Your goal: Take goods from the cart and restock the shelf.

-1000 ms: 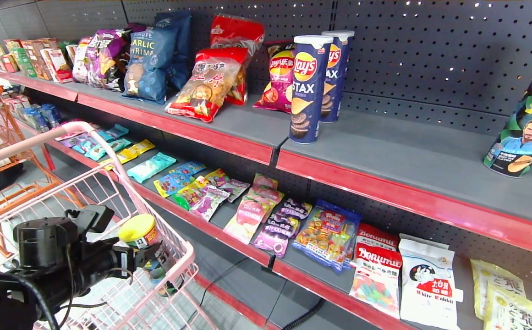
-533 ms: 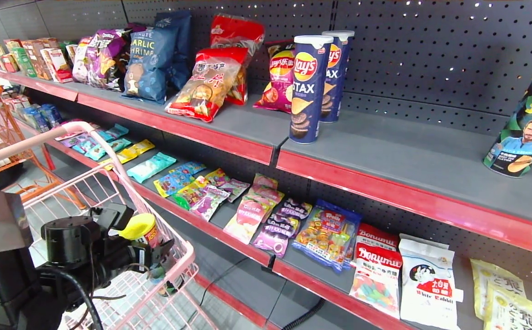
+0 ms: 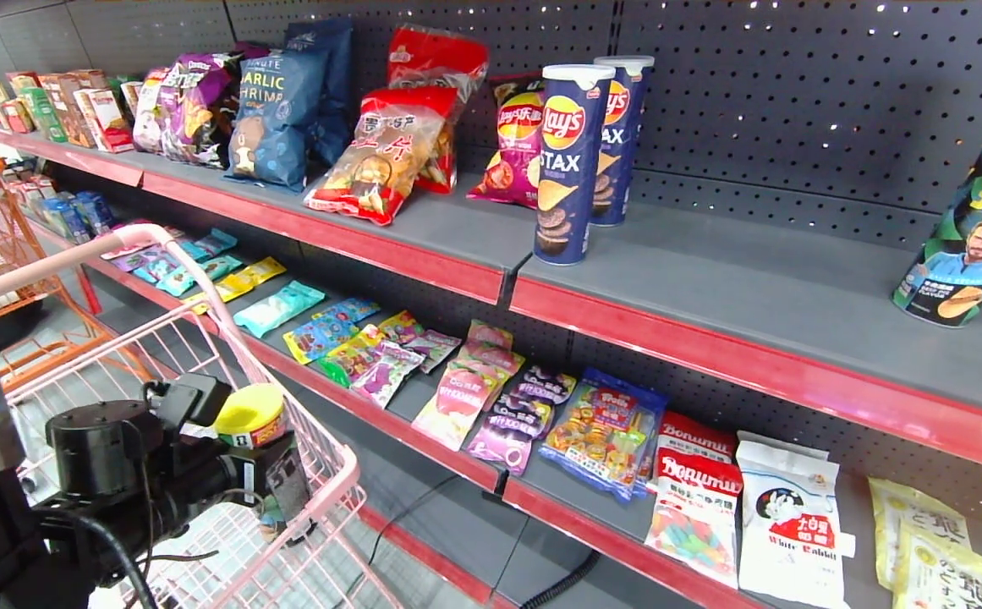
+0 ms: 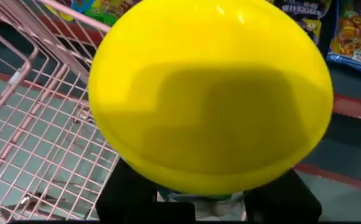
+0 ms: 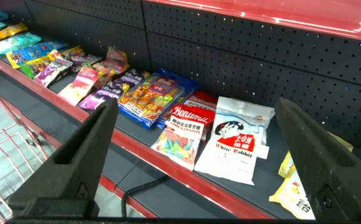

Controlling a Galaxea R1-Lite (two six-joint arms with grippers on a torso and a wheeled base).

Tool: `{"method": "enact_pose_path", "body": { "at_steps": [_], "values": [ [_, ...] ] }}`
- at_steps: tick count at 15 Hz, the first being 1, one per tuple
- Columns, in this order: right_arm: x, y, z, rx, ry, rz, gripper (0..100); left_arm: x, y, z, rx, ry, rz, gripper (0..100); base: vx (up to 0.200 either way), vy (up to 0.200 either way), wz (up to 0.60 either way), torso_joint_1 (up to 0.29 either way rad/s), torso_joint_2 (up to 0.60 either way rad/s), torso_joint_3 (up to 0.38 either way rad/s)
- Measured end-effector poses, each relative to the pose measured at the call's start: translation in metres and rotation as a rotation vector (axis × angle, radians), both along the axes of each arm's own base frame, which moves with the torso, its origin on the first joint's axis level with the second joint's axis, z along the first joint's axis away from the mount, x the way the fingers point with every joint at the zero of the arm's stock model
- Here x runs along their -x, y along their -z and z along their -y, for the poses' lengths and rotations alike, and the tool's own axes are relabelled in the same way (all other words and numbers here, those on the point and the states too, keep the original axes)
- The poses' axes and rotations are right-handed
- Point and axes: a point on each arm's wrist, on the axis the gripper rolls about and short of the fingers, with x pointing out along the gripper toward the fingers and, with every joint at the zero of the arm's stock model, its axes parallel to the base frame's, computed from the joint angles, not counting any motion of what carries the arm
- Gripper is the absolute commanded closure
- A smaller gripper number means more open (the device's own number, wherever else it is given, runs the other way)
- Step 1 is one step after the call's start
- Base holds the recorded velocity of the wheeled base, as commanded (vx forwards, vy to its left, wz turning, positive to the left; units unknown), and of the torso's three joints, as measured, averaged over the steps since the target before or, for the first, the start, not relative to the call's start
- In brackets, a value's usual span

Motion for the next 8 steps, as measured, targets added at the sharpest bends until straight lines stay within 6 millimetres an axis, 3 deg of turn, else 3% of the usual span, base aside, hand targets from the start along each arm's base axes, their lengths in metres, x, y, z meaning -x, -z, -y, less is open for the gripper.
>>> {"method": "enact_pose_path", "body": {
  "at_steps": [4,8],
  "values": [
    [0.000,0.000,0.000,0.000,0.000,0.000,0,0.032,-0.042,-0.007,0.004,-0.026,0.063,100,0.000,0.000,0.00,0.000,0.00,0.000],
    [0.000,0.000,0.000,0.001,0.000,0.000,0,0.078,-0.097,-0.013,0.009,-0.056,-0.013,100,0.000,0.000,0.00,0.000,0.00,0.000]
  ]
}}
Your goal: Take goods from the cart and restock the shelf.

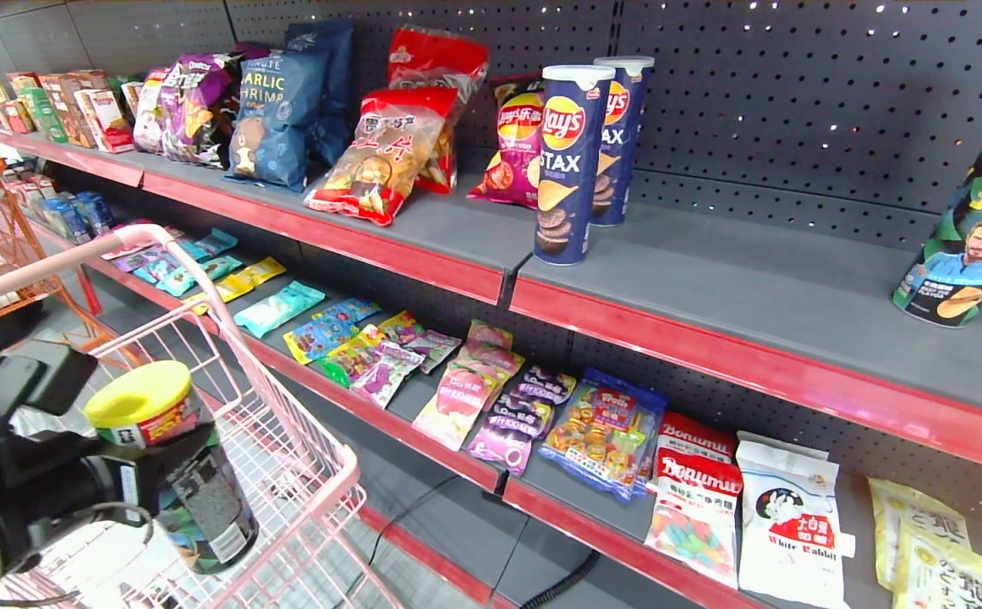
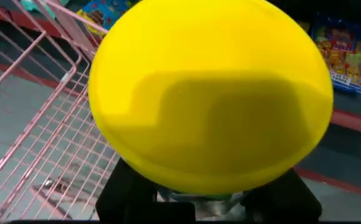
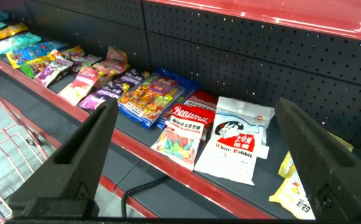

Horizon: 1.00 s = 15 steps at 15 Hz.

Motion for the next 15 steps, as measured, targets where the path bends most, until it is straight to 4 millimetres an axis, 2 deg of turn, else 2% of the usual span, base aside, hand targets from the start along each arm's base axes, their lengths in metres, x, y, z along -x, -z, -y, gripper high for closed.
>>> {"method": "enact_pose_path", "body": {
  "at_steps": [3,5,7,10,15],
  "values": [
    [0.000,0.000,0.000,0.002,0.001,-0.001,0,0.046,-0.061,-0.001,0.006,-0.010,0.132,100,0.000,0.000,0.00,0.068,-0.18,-0.109],
    [0.000,0.000,0.000,0.002,0.001,-0.001,0,0.075,-0.081,-0.001,0.001,-0.019,0.250,100,0.000,0.000,0.00,0.166,-0.47,-0.286],
    [0.000,0.000,0.000,0.001,0.000,-0.001,0,0.092,-0.087,-0.001,-0.016,-0.022,0.325,100,0.000,0.000,0.00,0.212,-0.55,-0.337],
    [0.000,0.000,0.000,0.000,0.001,-0.001,0,0.108,-0.082,-0.001,-0.029,-0.027,0.366,100,0.000,0.000,0.00,0.251,-0.59,-0.357],
    [0.000,0.000,0.000,0.000,0.000,0.000,0,0.121,-0.076,-0.002,-0.041,-0.064,0.395,100,0.000,0.000,0.00,0.188,-0.44,-0.258]
  ]
}}
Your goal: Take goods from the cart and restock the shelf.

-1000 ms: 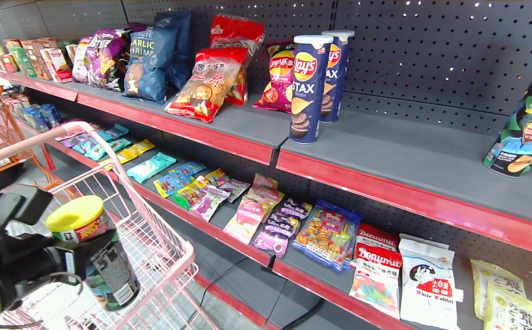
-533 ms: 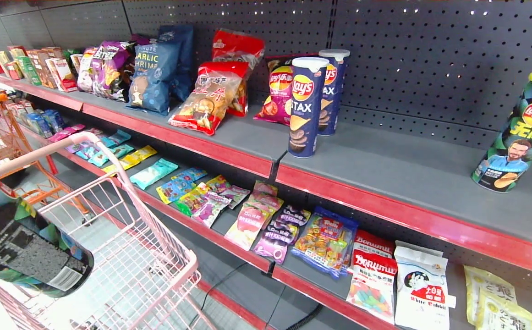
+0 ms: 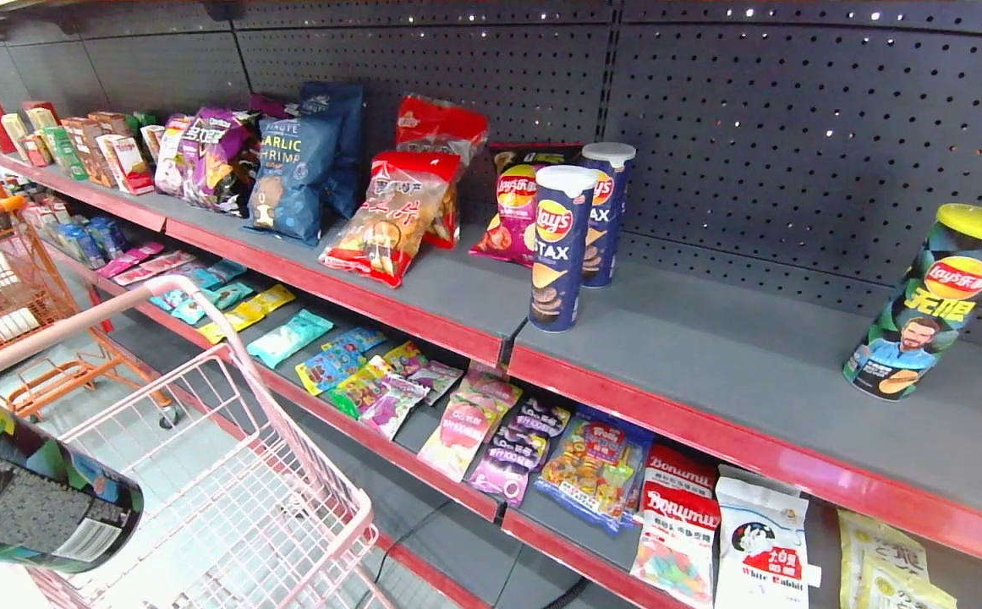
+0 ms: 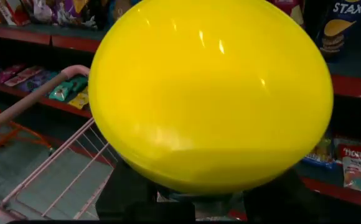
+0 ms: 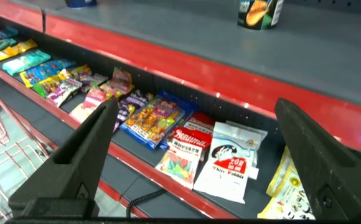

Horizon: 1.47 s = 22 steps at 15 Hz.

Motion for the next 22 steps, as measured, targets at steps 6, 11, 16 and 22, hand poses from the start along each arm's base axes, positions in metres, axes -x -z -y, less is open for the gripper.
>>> {"method": "enact_pose_path", "body": {
  "at_steps": [6,11,16,22],
  "values": [
    [0.000,0.000,0.000,-0.003,0.001,-0.001,0,0.013,0.010,0.000,-0.037,0.007,-0.049,100,0.000,0.000,0.00,0.160,-0.37,-0.211],
    [0.000,0.000,0.000,0.001,0.003,-0.001,0,0.024,0.018,0.001,-0.079,0.009,-0.043,100,0.000,0.000,-0.12,0.042,-0.10,-0.053],
    [0.000,0.000,0.000,0.000,0.003,-0.001,0,0.034,0.031,0.001,-0.104,0.007,-0.028,100,0.000,0.000,-0.60,0.007,-0.01,0.000],
    [0.000,0.000,0.000,-0.001,0.004,-0.001,0,0.039,0.036,0.001,-0.117,0.012,-0.015,100,0.000,0.000,-0.60,0.002,0.00,0.002]
  ]
}}
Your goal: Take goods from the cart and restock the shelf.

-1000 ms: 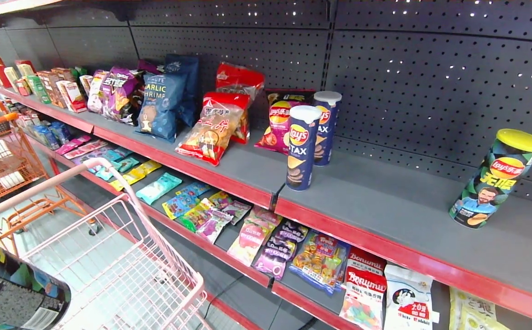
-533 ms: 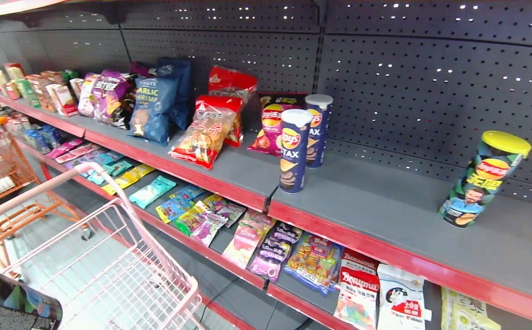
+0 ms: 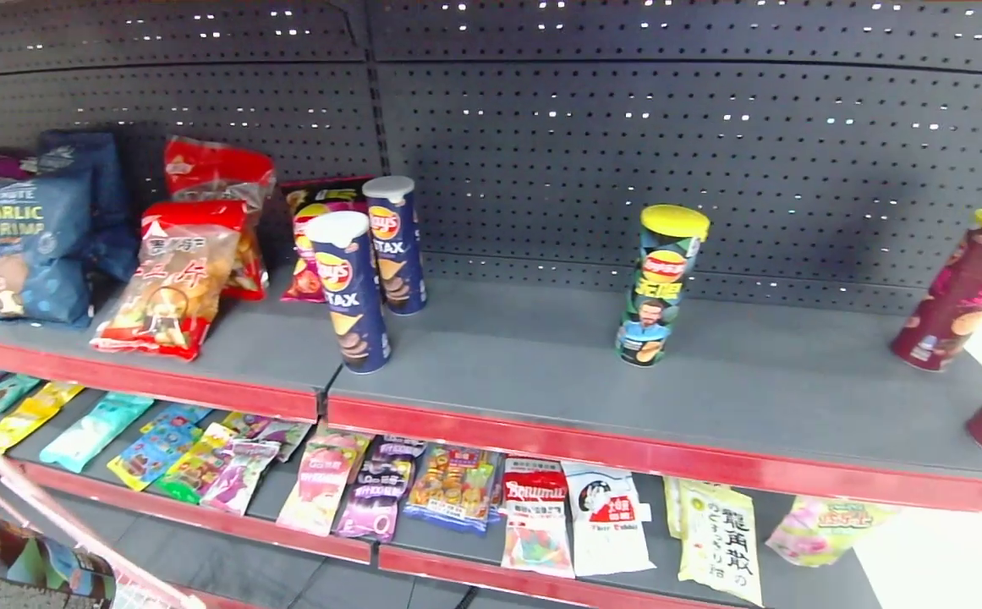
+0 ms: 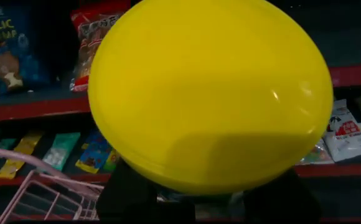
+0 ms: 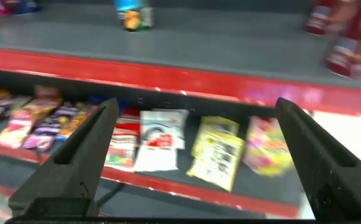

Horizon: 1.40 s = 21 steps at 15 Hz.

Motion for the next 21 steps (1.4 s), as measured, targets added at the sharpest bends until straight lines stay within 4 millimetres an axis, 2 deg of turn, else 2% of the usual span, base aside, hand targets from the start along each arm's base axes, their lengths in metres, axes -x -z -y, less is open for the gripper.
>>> {"method": "enact_pose_path", "body": {
  "at_steps": [10,12,14,15,17,19,21],
  "values": [
    [0.000,-0.001,0.000,-0.003,0.027,-0.004,0,0.010,0.016,0.002,0.014,0.086,-0.017,100,0.000,0.000,0.00,0.000,0.00,0.000],
    [0.003,-0.016,0.000,0.000,0.026,0.028,0,0.012,0.017,0.002,0.013,0.087,-0.007,100,0.000,0.000,0.00,0.000,0.00,0.000],
    [0.002,-0.046,0.000,0.010,-0.012,0.041,0,0.013,0.019,0.002,0.008,0.088,-0.010,100,0.000,0.000,0.00,0.000,0.00,0.000],
    [-0.005,-0.064,0.000,0.041,-0.064,0.017,0,0.012,0.020,0.002,0.005,0.087,-0.014,100,0.000,0.000,0.00,0.000,0.00,0.000],
    [-0.035,-0.099,-0.003,0.073,-0.166,-0.045,0,0.011,0.022,0.002,0.004,0.076,-0.027,100,0.000,0.000,0.00,0.000,0.00,0.000],
    [-0.089,-0.130,-0.013,0.079,-0.271,-0.079,0,0.008,0.020,0.002,0.009,0.068,-0.044,100,0.000,0.000,0.00,0.000,0.00,0.000],
    [-0.153,-0.143,-0.032,0.084,-0.361,-0.098,0,0.004,0.015,0.002,0.016,0.064,-0.056,100,0.000,0.000,0.00,0.000,0.00,0.000]
  ]
}}
